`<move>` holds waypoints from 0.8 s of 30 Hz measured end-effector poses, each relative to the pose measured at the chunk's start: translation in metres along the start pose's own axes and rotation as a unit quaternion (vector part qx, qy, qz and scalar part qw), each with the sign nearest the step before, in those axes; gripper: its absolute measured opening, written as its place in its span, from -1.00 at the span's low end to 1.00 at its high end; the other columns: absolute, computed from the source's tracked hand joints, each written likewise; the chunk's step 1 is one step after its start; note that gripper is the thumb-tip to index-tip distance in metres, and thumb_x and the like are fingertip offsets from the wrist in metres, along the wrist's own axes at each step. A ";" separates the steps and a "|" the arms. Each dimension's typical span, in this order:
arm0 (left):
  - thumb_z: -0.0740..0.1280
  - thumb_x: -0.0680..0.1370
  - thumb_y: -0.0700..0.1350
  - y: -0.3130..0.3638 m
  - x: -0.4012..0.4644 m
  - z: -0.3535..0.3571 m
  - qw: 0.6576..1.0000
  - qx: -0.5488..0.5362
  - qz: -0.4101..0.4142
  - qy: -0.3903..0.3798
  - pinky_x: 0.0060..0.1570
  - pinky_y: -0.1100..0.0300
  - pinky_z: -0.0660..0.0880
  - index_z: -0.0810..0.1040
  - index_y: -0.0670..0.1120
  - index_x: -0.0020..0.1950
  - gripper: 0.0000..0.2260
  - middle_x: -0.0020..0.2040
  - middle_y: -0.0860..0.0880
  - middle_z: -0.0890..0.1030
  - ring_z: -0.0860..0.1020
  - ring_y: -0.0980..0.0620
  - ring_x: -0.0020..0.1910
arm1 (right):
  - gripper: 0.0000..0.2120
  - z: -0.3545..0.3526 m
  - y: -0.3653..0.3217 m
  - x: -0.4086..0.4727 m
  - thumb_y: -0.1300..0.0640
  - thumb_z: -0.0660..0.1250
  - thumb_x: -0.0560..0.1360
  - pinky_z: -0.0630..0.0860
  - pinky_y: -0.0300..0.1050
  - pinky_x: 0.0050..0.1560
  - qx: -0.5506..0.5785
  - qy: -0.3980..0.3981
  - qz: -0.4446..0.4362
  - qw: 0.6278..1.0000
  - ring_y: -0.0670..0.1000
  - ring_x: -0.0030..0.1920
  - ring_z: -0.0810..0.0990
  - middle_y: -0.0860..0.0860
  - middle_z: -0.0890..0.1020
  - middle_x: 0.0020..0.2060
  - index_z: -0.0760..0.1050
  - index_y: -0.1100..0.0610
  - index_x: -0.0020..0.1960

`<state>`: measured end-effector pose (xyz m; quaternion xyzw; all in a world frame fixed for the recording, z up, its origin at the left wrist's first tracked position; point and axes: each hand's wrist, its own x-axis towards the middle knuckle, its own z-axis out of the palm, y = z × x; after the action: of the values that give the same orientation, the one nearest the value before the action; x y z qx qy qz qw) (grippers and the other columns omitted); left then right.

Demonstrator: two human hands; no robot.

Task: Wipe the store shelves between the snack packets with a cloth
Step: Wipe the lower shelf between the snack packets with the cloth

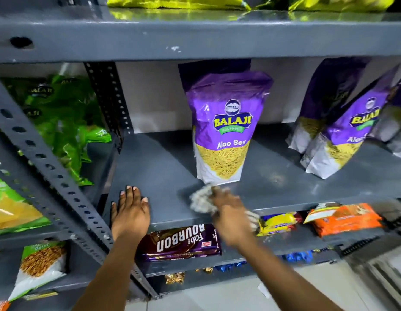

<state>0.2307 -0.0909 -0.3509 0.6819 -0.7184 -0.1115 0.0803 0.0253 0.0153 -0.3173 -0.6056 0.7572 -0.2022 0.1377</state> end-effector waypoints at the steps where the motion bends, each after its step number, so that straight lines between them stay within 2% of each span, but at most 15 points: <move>1: -0.13 0.62 -0.02 0.002 -0.001 -0.001 1.000 -0.001 -0.009 -0.003 0.44 0.01 -0.17 -0.07 -0.11 0.50 -0.55 0.54 -0.05 -0.08 -0.12 0.00 0.49 | -0.46 0.009 -0.002 -0.002 0.29 0.16 0.49 -0.04 0.03 0.51 -0.007 -0.030 -0.040 0.999 0.07 0.50 0.08 0.04 0.14 0.51 0.17 0.03 0.43; 3: -0.08 0.62 -0.05 0.011 -0.003 -0.003 0.999 -0.005 -0.033 0.000 0.44 -0.04 -0.16 -0.05 -0.13 0.49 -0.55 0.54 -0.07 -0.06 -0.11 -0.04 0.49 | -0.45 0.009 0.023 0.002 0.21 0.14 0.51 -0.11 -0.02 0.51 -0.030 -0.029 -0.046 0.998 -0.02 0.51 0.01 -0.07 0.09 0.51 0.11 -0.02 0.45; 5: -0.02 0.61 -0.08 0.026 -0.007 -0.001 0.999 -0.008 -0.045 0.015 0.43 -0.09 -0.16 0.00 -0.16 0.49 -0.54 0.53 -0.11 -0.01 -0.10 -0.08 0.49 | -0.48 -0.007 0.066 0.005 0.14 0.09 0.51 -0.07 -0.02 0.50 -0.032 0.004 0.015 0.999 -0.02 0.51 0.05 -0.06 0.13 0.51 0.10 -0.03 0.45; 8: -0.07 0.56 -0.03 0.068 -0.016 0.009 0.999 -0.019 -0.014 0.039 0.42 -0.11 -0.17 0.06 -0.19 0.47 -0.50 0.52 -0.15 0.02 -0.08 -0.11 0.49 | -0.48 -0.025 0.102 0.000 0.21 0.17 0.49 0.04 0.01 0.48 0.002 0.089 0.085 0.992 0.03 0.49 0.15 -0.01 0.25 0.47 0.20 -0.02 0.42; 10: -0.10 0.48 -0.01 0.100 -0.021 0.018 0.998 -0.047 0.001 0.042 0.42 -0.10 -0.18 0.09 -0.22 0.46 -0.42 0.52 -0.18 0.04 -0.07 -0.13 0.49 | -0.42 -0.015 0.087 -0.005 0.31 0.25 0.40 0.08 0.00 0.47 0.026 0.101 0.038 0.994 0.11 0.45 0.25 0.03 0.37 0.41 0.30 0.00 0.38; 13: 0.06 0.56 -0.11 0.141 -0.020 0.031 0.996 -0.083 -0.025 0.037 0.42 -0.08 -0.19 0.03 -0.26 0.46 -0.49 0.52 -0.19 0.01 -0.09 -0.14 0.49 | -0.33 0.004 0.079 -0.023 0.35 0.37 0.22 -0.06 -0.28 0.41 0.060 0.048 -0.029 0.997 0.05 0.37 0.39 -0.07 0.49 0.31 0.42 -0.08 0.27; 15: 0.05 0.58 -0.13 0.155 -0.020 0.037 0.993 -0.083 -0.071 0.034 0.42 -0.08 -0.18 -0.03 -0.28 0.46 -0.49 0.52 -0.20 -0.02 -0.09 -0.13 0.49 | -0.34 -0.007 0.108 -0.022 0.34 0.44 0.12 0.04 -0.23 0.32 0.047 0.076 -0.023 0.996 0.06 0.26 0.53 -0.07 0.60 0.20 0.52 -0.07 0.17; 17: -0.01 0.59 -0.10 0.161 -0.021 0.043 0.994 -0.041 -0.093 0.038 0.42 -0.10 -0.14 -0.06 -0.28 0.46 -0.50 0.52 -0.20 -0.03 -0.08 -0.13 0.49 | -0.50 -0.035 0.136 -0.013 0.27 0.33 0.25 0.18 -0.14 0.30 0.041 0.097 0.014 0.994 0.08 0.25 0.53 -0.03 0.60 0.21 0.54 -0.03 0.16; 18: -0.03 0.60 -0.08 0.163 -0.020 0.045 0.994 -0.026 -0.097 0.042 0.42 -0.11 -0.12 -0.07 -0.28 0.47 -0.50 0.52 -0.20 -0.03 -0.08 -0.13 0.49 | -0.57 -0.053 0.145 -0.002 0.26 0.26 0.35 0.29 -0.12 0.27 0.087 0.081 0.039 0.992 0.07 0.24 0.54 -0.03 0.61 0.19 0.53 -0.03 0.17; 19: -0.05 0.59 -0.07 0.163 -0.020 0.046 0.994 -0.019 -0.100 0.044 0.42 -0.12 -0.12 -0.08 -0.26 0.47 -0.49 0.52 -0.19 -0.04 -0.09 -0.12 0.49 | -0.61 -0.072 0.146 0.011 0.27 0.22 0.42 0.41 -0.15 0.16 0.161 0.061 0.060 0.983 0.05 0.14 0.60 -0.09 0.67 0.09 0.53 -0.05 0.17; 20: -0.06 0.60 -0.05 0.164 -0.019 0.047 0.994 -0.015 -0.103 0.044 0.42 -0.13 -0.11 -0.10 -0.25 0.47 -0.49 0.53 -0.17 -0.06 -0.10 -0.11 0.49 | -0.63 -0.088 0.148 0.029 0.28 0.21 0.46 0.48 -0.22 -0.03 0.227 0.048 0.073 0.970 0.00 -0.06 0.64 -0.23 0.71 -0.13 0.53 -0.08 0.14; 21: -0.07 0.60 -0.04 0.164 -0.017 0.049 0.994 -0.011 -0.105 0.041 0.42 -0.13 -0.11 -0.11 -0.23 0.48 -0.49 0.53 -0.16 -0.07 -0.11 -0.11 0.49 | -0.65 -0.101 0.149 0.052 0.27 0.20 0.47 0.46 -0.29 -0.22 0.255 0.051 0.071 0.963 -0.14 -0.26 0.58 -0.32 0.65 -0.37 0.53 -0.12 0.09; 22: -0.07 0.60 -0.03 0.165 -0.017 0.049 0.993 -0.005 -0.107 0.038 0.42 -0.13 -0.11 -0.12 -0.22 0.48 -0.49 0.53 -0.15 -0.08 -0.11 -0.10 0.49 | -0.66 -0.111 0.151 0.078 0.26 0.19 0.47 0.42 -0.29 -0.32 0.261 0.068 0.063 0.961 -0.22 -0.37 0.50 -0.31 0.58 -0.49 0.53 -0.11 0.08; 23: -0.08 0.60 -0.02 0.165 -0.017 0.049 0.993 0.002 -0.109 0.037 0.42 -0.13 -0.11 -0.13 -0.21 0.48 -0.49 0.53 -0.14 -0.08 -0.11 -0.09 0.49 | -0.66 -0.117 0.151 0.107 0.25 0.19 0.46 0.43 -0.24 -0.32 0.255 0.087 0.051 0.962 -0.23 -0.39 0.50 -0.26 0.59 -0.48 0.54 -0.12 0.06; 24: -0.08 0.60 -0.01 0.166 -0.017 0.049 0.993 0.006 -0.108 0.038 0.42 -0.12 -0.10 -0.13 -0.20 0.48 -0.48 0.53 -0.13 -0.08 -0.10 -0.09 0.49 | -0.67 -0.120 0.153 0.136 0.26 0.19 0.45 0.49 -0.16 -0.25 0.240 0.098 0.039 0.965 -0.15 -0.35 0.59 -0.18 0.65 -0.38 0.55 -0.10 0.05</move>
<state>0.0593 -0.0640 -0.3525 0.7599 -0.6375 -0.0890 0.0909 -0.1924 -0.0718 -0.2791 -0.5016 0.7195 -0.4308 0.2122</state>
